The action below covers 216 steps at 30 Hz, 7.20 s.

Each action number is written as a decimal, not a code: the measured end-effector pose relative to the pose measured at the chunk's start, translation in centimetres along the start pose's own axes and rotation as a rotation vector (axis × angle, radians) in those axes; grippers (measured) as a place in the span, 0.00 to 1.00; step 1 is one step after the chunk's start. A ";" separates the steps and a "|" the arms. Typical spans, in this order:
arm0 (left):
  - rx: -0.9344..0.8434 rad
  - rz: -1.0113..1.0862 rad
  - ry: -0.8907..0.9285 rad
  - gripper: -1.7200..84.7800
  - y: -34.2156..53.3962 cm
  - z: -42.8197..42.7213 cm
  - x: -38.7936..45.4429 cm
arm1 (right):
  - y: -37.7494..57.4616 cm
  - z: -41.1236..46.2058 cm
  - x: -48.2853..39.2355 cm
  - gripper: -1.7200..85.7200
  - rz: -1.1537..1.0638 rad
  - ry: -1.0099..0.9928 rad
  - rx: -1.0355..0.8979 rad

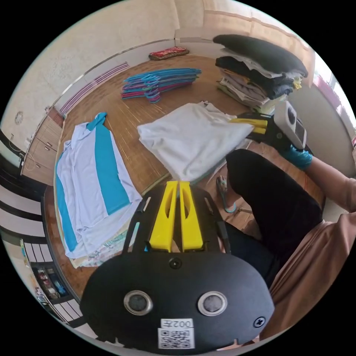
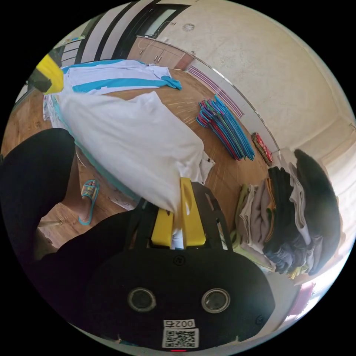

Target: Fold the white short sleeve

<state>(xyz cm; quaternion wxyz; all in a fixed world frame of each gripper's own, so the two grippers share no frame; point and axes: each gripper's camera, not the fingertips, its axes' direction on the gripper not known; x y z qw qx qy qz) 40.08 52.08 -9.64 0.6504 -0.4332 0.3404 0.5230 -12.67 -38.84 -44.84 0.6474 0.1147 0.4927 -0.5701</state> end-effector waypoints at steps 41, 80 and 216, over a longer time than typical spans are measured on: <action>0.029 0.258 -0.184 0.01 -9.7 -10.7 12.2 | -6.7 -10.1 11.3 0.05 -0.192 -0.108 -0.065; 0.311 0.492 0.104 0.01 -61.0 -51.2 21.5 | -10.5 -39.2 77.2 0.03 -0.236 0.290 -0.238; 0.176 -0.417 -0.006 0.02 -10.0 -14.7 -12.3 | -15.8 -18.9 26.0 0.07 -0.061 -0.406 0.320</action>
